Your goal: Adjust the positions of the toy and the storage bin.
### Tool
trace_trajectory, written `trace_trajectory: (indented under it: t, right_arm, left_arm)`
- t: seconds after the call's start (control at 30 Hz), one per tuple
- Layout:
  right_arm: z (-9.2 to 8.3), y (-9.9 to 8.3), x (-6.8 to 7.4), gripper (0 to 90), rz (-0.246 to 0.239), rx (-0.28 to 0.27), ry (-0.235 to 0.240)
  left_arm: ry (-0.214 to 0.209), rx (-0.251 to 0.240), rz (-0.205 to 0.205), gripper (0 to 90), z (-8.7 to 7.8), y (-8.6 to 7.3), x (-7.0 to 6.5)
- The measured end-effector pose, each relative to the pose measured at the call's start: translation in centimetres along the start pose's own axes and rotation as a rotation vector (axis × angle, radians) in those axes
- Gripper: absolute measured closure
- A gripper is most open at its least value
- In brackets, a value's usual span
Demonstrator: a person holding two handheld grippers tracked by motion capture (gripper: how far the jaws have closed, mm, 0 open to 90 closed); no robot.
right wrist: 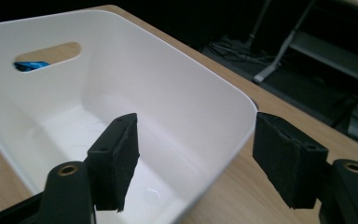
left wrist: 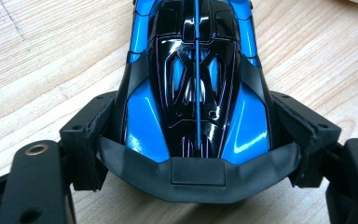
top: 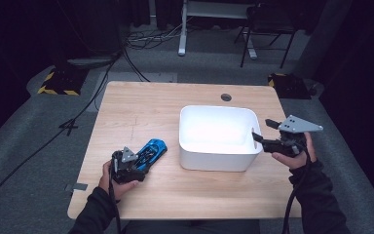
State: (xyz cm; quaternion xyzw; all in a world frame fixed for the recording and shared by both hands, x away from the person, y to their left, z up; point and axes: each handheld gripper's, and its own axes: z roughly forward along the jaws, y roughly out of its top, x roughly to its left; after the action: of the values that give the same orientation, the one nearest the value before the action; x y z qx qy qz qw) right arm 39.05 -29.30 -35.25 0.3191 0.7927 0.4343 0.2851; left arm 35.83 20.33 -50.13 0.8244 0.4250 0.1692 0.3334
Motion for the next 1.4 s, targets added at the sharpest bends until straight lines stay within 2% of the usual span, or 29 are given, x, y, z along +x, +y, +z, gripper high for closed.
trace_trajectory:
  t: [0.07, 0.2, 0.37, 0.43, 0.53, 0.63, 0.83, 0.87, 1.07, 1.23, 1.27, 1.4]
  right_arm:
    - [0.4, -0.8, -0.9, 31.8, 0.06, 0.029, 0.007]
    - [1.5, -2.1, -1.5, 32.1, 0.104, 0.076, 0.052]
    - [3.1, -2.7, -0.7, 35.0, 0.12, 0.129, 0.079]
    - [3.3, -2.7, -0.5, 34.1, 0.118, 0.128, 0.087]
    - [4.1, -2.6, 0.3, 31.8, 0.113, 0.15, 0.044]
    - [4.7, -2.5, 0.8, 32.4, 0.139, 0.139, 0.053]
    - [6.0, -1.6, 2.2, 31.9, 0.147, 0.136, 0.061]
    - [6.3, -1.4, 2.6, 31.5, 0.149, 0.135, 0.075]
    - [6.7, -1.2, 3.0, 31.6, 0.154, 0.133, 0.081]
    - [6.0, -1.1, 2.7, 31.1, 0.138, 0.119, 0.076]
    - [5.3, -1.1, 2.5, 30.8, 0.14, 0.097, 0.077]
    - [4.0, -1.1, 2.0, 30.3, 0.133, 0.07, 0.074]
  left_arm:
    - [0.0, 0.0, 0.001, 23.8, 0.0, 0.0, 0.0]
    - [0.0, -0.001, -0.001, 23.8, 0.0, 0.0, 0.0]
    - [-0.005, -0.001, -0.005, 23.9, 0.0, 0.0, 0.0]
    - [-0.004, -0.001, -0.004, 23.9, 0.0, 0.0, 0.0]
    - [-0.006, -0.002, -0.006, 23.8, 0.1, 0.0, 0.0]
    - [-0.01, -0.002, -0.007, 23.9, 0.1, 0.0, 0.0]
    - [-0.01, -0.002, -0.007, 23.9, 0.1, 0.0, 0.0]
    - [-0.009, -0.003, -0.007, 23.8, 0.1, 0.0, 0.0]
    - [-0.004, -0.002, -0.003, 23.8, 0.0, 0.0, 0.0]
    - [-0.003, 0.0, -0.002, 23.8, 0.0, 0.0, 0.0]
    - [-0.005, -0.001, -0.004, 23.9, 0.0, 0.0, 0.0]
    - [-0.01, -0.003, -0.007, 23.8, 0.1, 0.0, 0.0]
